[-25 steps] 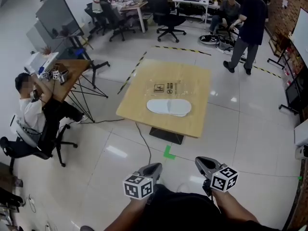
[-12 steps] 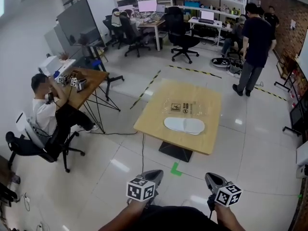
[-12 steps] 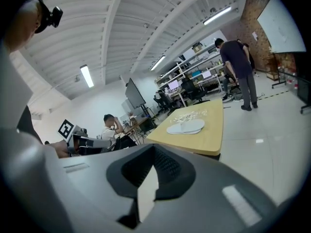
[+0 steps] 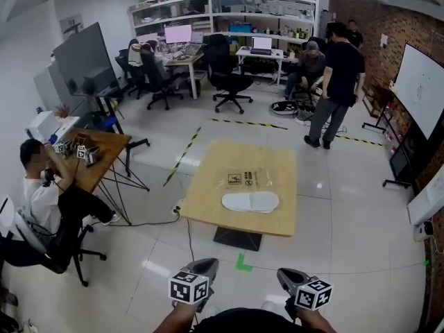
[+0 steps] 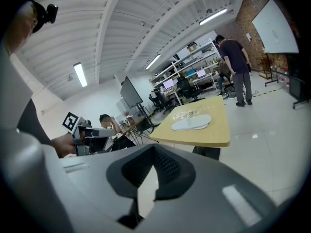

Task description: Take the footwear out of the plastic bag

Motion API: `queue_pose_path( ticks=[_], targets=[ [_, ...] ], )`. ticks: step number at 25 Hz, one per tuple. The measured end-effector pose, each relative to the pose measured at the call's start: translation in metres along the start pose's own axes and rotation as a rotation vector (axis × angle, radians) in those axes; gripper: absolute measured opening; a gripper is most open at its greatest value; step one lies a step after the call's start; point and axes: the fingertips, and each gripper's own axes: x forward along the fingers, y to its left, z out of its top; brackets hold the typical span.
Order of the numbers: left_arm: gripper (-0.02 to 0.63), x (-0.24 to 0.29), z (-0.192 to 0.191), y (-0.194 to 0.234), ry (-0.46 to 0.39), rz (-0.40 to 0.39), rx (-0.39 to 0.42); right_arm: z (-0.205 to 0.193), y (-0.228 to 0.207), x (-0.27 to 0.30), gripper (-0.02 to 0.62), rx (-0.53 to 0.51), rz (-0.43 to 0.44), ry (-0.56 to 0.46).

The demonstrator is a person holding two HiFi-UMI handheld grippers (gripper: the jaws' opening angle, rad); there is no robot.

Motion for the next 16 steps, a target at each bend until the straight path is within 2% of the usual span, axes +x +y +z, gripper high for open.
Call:
queue_pose_path(
  ticks=[6,16],
  targets=[
    [0.006,-0.004,0.008,0.014,-0.017,-0.005,0.015,-0.005,-0.001,-0.002,0.0,-0.008,-0.051,-0.01],
    [0.006,-0.001,-0.001,-0.004,0.016,-0.062,0.058,-0.011,0.006,-0.009,0.0,-0.02,-0.071,0.028]
  ],
)
